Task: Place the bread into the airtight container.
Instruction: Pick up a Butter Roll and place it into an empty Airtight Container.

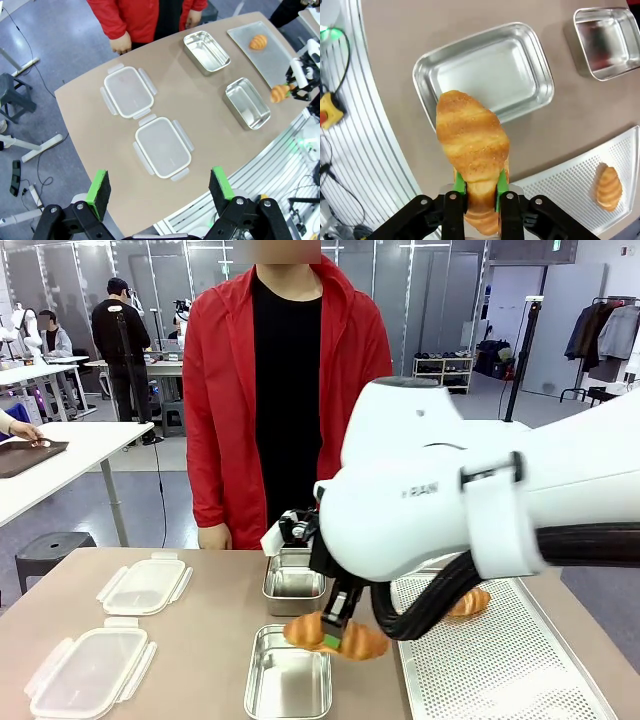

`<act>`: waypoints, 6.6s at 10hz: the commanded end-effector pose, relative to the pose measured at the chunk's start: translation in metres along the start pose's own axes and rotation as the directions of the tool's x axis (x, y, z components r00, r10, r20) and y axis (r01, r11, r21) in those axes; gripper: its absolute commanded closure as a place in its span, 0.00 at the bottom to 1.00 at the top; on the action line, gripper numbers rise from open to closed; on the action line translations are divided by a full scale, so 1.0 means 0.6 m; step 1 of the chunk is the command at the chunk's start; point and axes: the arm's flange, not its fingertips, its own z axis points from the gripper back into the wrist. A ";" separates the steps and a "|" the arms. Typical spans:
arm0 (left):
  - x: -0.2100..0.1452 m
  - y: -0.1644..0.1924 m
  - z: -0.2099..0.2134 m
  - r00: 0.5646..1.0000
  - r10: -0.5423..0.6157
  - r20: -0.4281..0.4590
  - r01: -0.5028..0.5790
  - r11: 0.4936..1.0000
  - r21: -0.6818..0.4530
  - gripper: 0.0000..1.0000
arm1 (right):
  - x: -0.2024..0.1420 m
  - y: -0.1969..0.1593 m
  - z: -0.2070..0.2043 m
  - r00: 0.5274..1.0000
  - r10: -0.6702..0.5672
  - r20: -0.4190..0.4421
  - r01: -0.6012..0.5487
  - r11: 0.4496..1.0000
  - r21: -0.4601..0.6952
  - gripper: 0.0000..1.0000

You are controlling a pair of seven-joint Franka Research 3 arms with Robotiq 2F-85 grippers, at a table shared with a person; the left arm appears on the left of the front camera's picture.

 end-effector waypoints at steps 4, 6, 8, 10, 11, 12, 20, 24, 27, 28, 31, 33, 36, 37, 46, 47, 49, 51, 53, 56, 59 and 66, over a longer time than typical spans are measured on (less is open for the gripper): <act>0.003 0.000 0.003 1.000 -0.006 0.002 0.006 1.000 -0.004 0.00 | 0.040 -0.004 -0.036 0.809 -0.573 0.132 0.561 0.819 0.121 0.74; 0.003 0.000 0.003 1.000 -0.006 0.002 0.006 1.000 -0.004 0.00 | 0.045 0.001 -0.070 0.699 -0.701 0.140 0.693 0.713 0.112 0.74; 0.003 0.000 0.003 1.000 -0.006 0.002 0.006 1.000 -0.004 0.00 | 0.055 -0.002 -0.105 0.661 -0.741 0.116 0.743 0.668 0.033 0.74; 0.003 0.000 0.003 1.000 -0.006 0.002 0.006 1.000 -0.004 0.00 | 0.055 -0.015 -0.125 0.626 -0.772 0.115 0.775 0.632 0.023 0.74; 0.003 0.000 0.003 1.000 -0.006 0.002 0.006 1.000 -0.004 0.00 | 0.061 -0.023 -0.137 0.623 -0.775 0.107 0.778 0.628 0.018 0.74; 0.003 0.000 0.003 1.000 -0.006 0.002 0.006 1.000 -0.004 0.00 | 0.067 -0.028 -0.145 0.624 -0.773 0.114 0.774 0.631 0.041 0.56; 0.003 0.000 0.003 1.000 -0.006 0.002 0.006 1.000 -0.004 0.00 | 0.048 -0.051 -0.158 0.621 -0.779 0.085 0.770 0.627 0.118 0.00; 0.003 0.000 0.003 1.000 -0.006 0.002 0.006 1.000 -0.004 0.00 | 0.055 -0.044 -0.152 0.628 -0.775 0.068 0.772 0.632 0.072 0.00; 0.003 0.000 0.003 1.000 -0.006 0.002 0.006 1.000 -0.004 0.00 | 0.055 -0.044 -0.152 0.628 -0.775 0.068 0.772 0.632 0.072 0.00; 0.003 0.000 0.003 1.000 -0.006 0.002 0.006 1.000 -0.004 0.00 | 0.055 -0.044 -0.152 0.628 -0.775 0.068 0.772 0.632 0.072 0.00; 0.003 0.000 0.003 1.000 -0.006 0.002 0.006 1.000 -0.004 0.00 | 0.055 -0.044 -0.152 0.628 -0.775 0.068 0.772 0.632 0.072 0.00; 0.003 0.000 0.003 1.000 -0.006 0.002 0.006 1.000 -0.004 0.00 | 0.055 -0.044 -0.152 0.628 -0.775 0.068 0.772 0.632 0.072 0.00; 0.003 0.000 0.003 1.000 -0.006 0.002 0.006 1.000 -0.004 0.00 | 0.054 -0.043 -0.108 0.682 -0.726 0.089 0.723 0.687 0.073 0.00; 0.003 0.000 0.003 1.000 -0.006 0.002 0.006 1.000 -0.004 0.00 | 0.047 -0.037 -0.056 0.713 -0.696 0.087 0.690 0.718 0.086 0.00; 0.003 0.000 0.003 1.000 -0.006 0.002 0.006 1.000 -0.004 0.00 | -0.198 -0.081 0.323 0.923 -0.357 0.143 0.365 0.930 -0.036 0.00; 0.003 0.000 0.003 1.000 -0.006 0.002 0.006 1.000 -0.004 0.00 | -0.224 -0.126 0.313 0.927 -0.348 0.139 0.358 0.932 -0.055 0.00; 0.003 0.000 0.003 1.000 -0.006 0.002 0.006 1.000 -0.004 0.00 | -0.287 -0.212 0.296 0.945 -0.269 0.187 0.276 0.961 -0.011 0.00; 0.003 0.000 0.003 1.000 -0.006 0.002 0.006 1.000 -0.004 0.00 | -0.309 -0.276 0.243 0.955 -0.239 0.175 0.247 0.969 -0.025 0.00; 0.003 0.000 0.003 1.000 -0.006 0.002 0.006 1.000 -0.004 0.00 | -0.296 -0.326 0.163 0.961 -0.227 0.157 0.232 0.973 -0.016 0.00; 0.003 0.000 0.003 1.000 -0.006 0.002 0.006 1.000 -0.004 0.00 | -0.325 -0.334 0.161 0.950 -0.256 0.178 0.257 0.966 0.018 0.00; 0.003 0.000 0.003 1.000 -0.006 0.002 0.006 1.000 -0.004 0.00 | -0.470 -0.316 0.239 0.903 -0.357 0.240 0.344 0.934 0.093 0.00; 0.003 0.000 0.003 1.000 -0.006 0.002 0.006 1.000 -0.004 0.00 | -0.624 -0.268 0.311 0.823 -0.466 0.325 0.455 0.883 0.116 0.00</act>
